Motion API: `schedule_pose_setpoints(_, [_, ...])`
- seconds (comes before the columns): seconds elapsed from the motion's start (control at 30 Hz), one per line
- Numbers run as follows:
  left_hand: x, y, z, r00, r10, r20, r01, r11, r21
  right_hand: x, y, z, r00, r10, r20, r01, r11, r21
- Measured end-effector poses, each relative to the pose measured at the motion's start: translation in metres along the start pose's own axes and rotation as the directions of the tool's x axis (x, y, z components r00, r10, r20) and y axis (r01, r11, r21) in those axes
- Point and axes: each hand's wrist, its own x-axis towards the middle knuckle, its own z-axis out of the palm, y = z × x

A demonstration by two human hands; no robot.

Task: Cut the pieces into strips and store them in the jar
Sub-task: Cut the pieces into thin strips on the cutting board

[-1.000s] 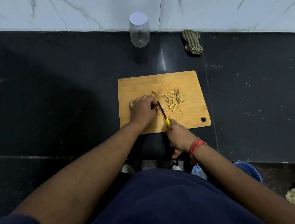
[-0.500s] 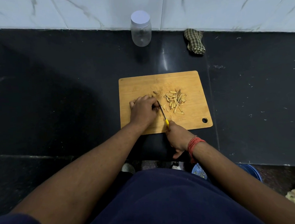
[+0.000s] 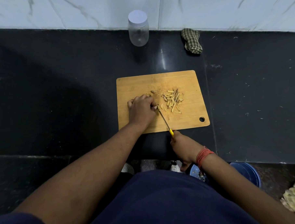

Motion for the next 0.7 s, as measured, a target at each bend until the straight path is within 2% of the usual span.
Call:
schedule_pose_setpoints(0.07, [-0.001,-0.002,0.001,1.0,0.027,-0.005,-0.027,1.0,0.002,0.002,0.001,-0.003,0.989,0.07,0.129,-0.097,0.972,0.213])
schedule_pose_setpoints(0.1, [-0.002,-0.003,0.001,0.999,0.042,-0.009,-0.042,0.999,0.004,-0.003,0.0,-0.007,0.987,0.041,0.153,-0.07,0.98,0.186])
schedule_pose_setpoints(0.13, [-0.003,-0.004,0.001,0.998,0.055,-0.01,-0.055,0.998,0.008,-0.003,-0.002,-0.015,0.989,0.02,0.146,-0.054,0.971,0.235])
schedule_pose_setpoints(0.23, [-0.008,-0.007,0.003,0.995,0.095,-0.023,-0.094,0.995,0.009,-0.009,-0.011,-0.023,0.996,-0.03,0.084,0.009,0.97,0.243])
schedule_pose_setpoints(0.37, [-0.015,-0.013,0.002,0.983,0.136,-0.119,-0.136,0.991,0.005,-0.013,-0.019,-0.021,0.998,-0.063,0.018,0.055,0.955,0.292])
schedule_pose_setpoints(0.5, [-0.022,-0.024,-0.002,0.973,0.106,-0.206,-0.104,0.994,0.018,-0.013,-0.021,-0.011,0.985,-0.129,-0.114,0.15,0.966,0.209])
schedule_pose_setpoints(0.7, [-0.031,-0.037,-0.001,0.98,0.096,-0.172,-0.086,0.994,0.07,-0.006,-0.017,0.002,0.951,-0.183,-0.249,0.228,0.96,0.164])
